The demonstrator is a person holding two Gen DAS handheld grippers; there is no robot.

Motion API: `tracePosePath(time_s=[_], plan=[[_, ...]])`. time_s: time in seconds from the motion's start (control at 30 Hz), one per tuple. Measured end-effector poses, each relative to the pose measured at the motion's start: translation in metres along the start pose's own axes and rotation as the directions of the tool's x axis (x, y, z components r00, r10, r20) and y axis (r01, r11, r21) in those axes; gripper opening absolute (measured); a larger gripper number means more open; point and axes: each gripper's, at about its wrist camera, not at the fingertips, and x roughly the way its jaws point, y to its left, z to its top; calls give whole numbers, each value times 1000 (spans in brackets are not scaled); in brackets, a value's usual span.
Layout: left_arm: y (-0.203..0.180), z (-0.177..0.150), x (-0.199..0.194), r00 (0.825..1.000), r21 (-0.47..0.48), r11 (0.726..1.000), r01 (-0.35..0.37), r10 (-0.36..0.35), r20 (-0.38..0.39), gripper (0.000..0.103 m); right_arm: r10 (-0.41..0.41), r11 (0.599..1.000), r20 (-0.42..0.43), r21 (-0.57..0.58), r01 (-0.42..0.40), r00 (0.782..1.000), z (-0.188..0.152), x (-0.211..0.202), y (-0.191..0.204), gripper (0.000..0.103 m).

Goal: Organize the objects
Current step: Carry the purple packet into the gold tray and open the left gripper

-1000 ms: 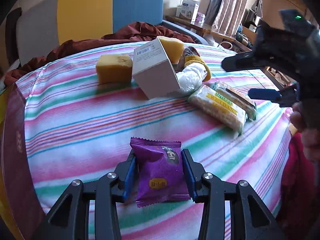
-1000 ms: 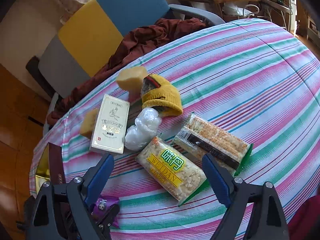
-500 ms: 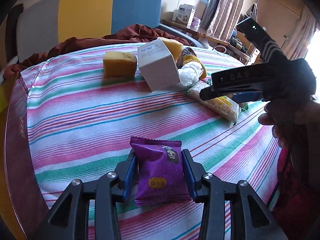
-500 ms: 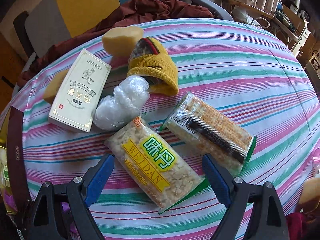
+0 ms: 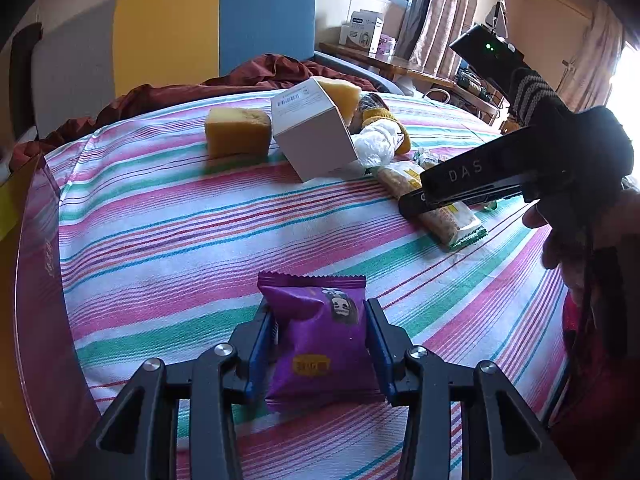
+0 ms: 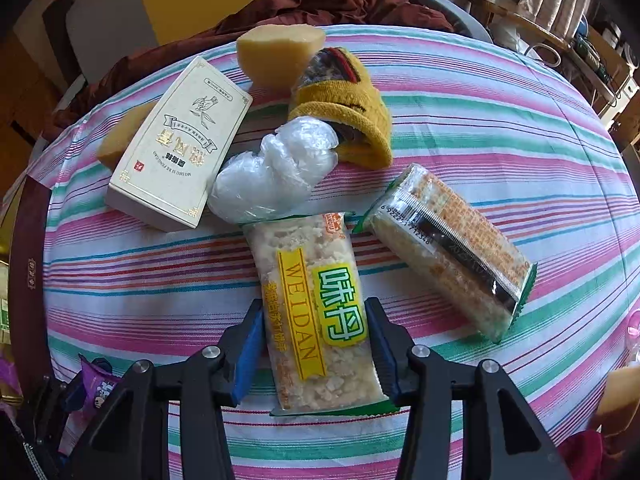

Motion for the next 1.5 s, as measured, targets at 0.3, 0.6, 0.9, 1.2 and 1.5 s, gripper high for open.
tracePosePath(time_s=[0.3,0.6,0.9,1.2,1.5], plan=[[-6,1,4,999,30,999,-33,32,6,43,-49,997,9,-62,50,999,-5,1,-2,49],[-5,3,0,999,-2,999,-49,49,-18,40,-42,997,8,-57,42,999,-1,4,-5,50],[-13,4,-47,998,20,999,-30,29,62,40,-55,996,18,-72,56,998,4,6,-9,49],[31,-2,-89,992,-87,994,-73,81,100,40,-77,992,36,-98,80,996,-1,7,-2,49],[115,-17,-149,963,-275,943,-186,231,141,40,-100,988,47,-115,105,994,-10,6,20,49]])
